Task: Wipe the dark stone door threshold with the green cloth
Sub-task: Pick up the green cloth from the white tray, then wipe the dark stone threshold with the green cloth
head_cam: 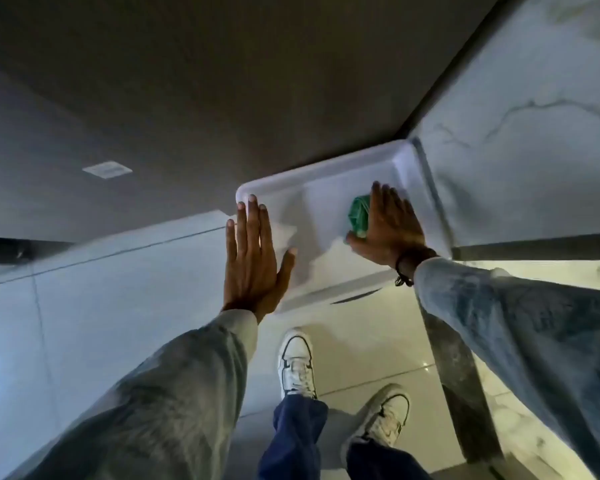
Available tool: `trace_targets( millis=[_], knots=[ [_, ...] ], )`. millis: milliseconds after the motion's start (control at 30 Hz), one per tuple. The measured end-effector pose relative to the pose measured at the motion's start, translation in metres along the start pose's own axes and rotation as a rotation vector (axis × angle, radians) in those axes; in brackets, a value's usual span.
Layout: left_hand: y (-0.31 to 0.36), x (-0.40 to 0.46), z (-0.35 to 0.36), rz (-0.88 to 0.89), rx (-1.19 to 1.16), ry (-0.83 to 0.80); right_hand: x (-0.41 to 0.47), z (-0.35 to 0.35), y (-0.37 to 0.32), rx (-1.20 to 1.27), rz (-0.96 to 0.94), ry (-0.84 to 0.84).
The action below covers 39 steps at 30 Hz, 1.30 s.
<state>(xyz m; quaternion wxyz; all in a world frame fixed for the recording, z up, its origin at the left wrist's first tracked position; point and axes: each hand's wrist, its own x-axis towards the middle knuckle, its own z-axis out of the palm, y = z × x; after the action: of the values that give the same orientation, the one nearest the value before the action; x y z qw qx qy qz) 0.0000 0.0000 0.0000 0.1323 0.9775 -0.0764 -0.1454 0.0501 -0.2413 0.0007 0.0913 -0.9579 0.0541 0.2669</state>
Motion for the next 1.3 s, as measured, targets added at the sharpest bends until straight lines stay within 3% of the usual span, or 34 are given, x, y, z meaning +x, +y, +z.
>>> trace_targets(
  millis=[133, 333, 467, 633, 767, 967, 1167, 1300],
  knots=[
    [-0.027, 0.004, 0.074, -0.023, 0.068, -0.030, 0.042, 0.068, 0.010, 0.103, 0.231, -0.013],
    [-0.041, 0.003, 0.124, 0.032, 0.117, -0.013, 0.061, 0.106, 0.020, 0.048, 0.257, 0.156],
    [-0.034, 0.003, 0.120, 0.016, 0.169, -0.052, 0.066, 0.091, 0.039, 0.052, 0.212, 0.263],
    [-0.011, -0.003, 0.091, 0.079, 0.149, -0.120, 0.031, 0.048, 0.057, 0.429, 0.230, 0.176],
    [0.037, -0.017, 0.059, 0.137, 0.046, -0.135, -0.043, 0.031, 0.054, 0.568, 0.226, 0.382],
    [0.107, -0.048, 0.034, 0.263, 0.029, -0.182, -0.158, 0.036, 0.074, 0.798, 0.465, 0.546],
    [0.158, -0.078, 0.066, 0.480, 0.150, -0.221, -0.226, 0.082, 0.135, 0.895, 0.925, 0.622],
    [0.183, -0.085, 0.115, 0.611, 0.145, -0.227, -0.228, 0.123, 0.175, 0.951, 0.985, 0.611]
  ],
)
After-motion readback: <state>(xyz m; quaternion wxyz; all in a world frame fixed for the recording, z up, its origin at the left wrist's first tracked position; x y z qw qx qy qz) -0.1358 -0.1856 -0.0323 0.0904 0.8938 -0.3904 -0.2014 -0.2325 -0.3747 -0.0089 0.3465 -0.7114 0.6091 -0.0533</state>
